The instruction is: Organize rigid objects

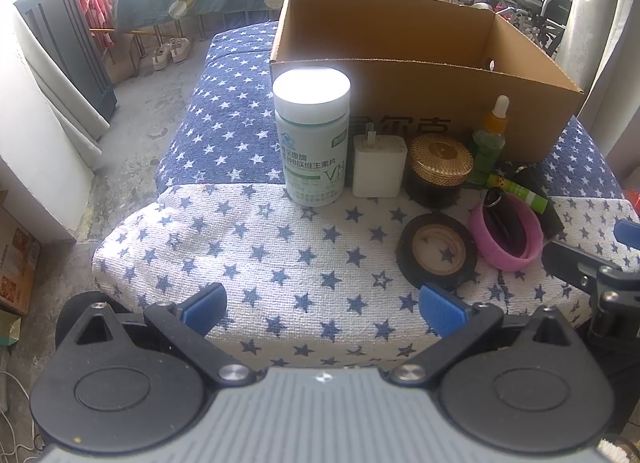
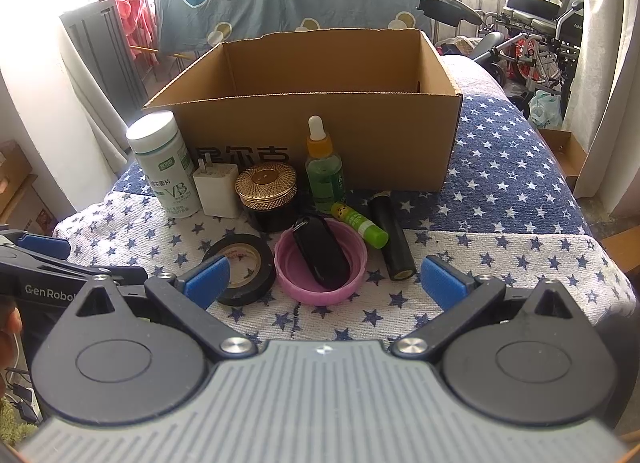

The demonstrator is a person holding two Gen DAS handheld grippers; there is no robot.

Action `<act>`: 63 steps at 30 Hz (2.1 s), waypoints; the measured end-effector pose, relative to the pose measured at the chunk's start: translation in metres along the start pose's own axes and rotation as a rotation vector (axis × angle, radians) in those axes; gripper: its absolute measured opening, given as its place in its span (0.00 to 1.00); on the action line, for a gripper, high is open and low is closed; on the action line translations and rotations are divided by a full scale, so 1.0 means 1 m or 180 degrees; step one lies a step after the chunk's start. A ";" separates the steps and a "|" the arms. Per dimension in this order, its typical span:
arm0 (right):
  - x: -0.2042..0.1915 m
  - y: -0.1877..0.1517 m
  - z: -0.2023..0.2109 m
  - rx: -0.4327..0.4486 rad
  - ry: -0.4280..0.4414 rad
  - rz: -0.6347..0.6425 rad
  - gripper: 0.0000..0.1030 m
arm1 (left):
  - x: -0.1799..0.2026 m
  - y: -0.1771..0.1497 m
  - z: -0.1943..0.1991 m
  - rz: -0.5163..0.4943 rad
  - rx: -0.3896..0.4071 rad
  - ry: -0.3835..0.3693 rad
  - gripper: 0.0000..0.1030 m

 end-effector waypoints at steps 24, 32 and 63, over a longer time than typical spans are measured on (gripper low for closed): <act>0.006 -0.004 -0.006 -0.0027 0.0071 -0.0106 0.99 | 0.004 -0.002 -0.007 -0.0071 -0.0071 0.0070 1.00; 0.012 -0.008 -0.012 -0.0052 0.0097 -0.0178 0.99 | 0.012 -0.001 -0.012 -0.0143 -0.0121 0.0007 1.00; 0.104 0.031 -0.095 -0.0153 0.0686 -0.0573 0.45 | 0.143 0.023 -0.036 -0.1337 0.0160 -0.1387 0.50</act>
Point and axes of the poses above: each gripper's, at about its wrist camera, not at the fingertips, and z roughly against the way its jaws point, x to its right, y to its top, the point moved 5 cm from there along -z, roughly the way its jaws point, and after that the axes turned 7 degrees about z, right-handed, at the moved point
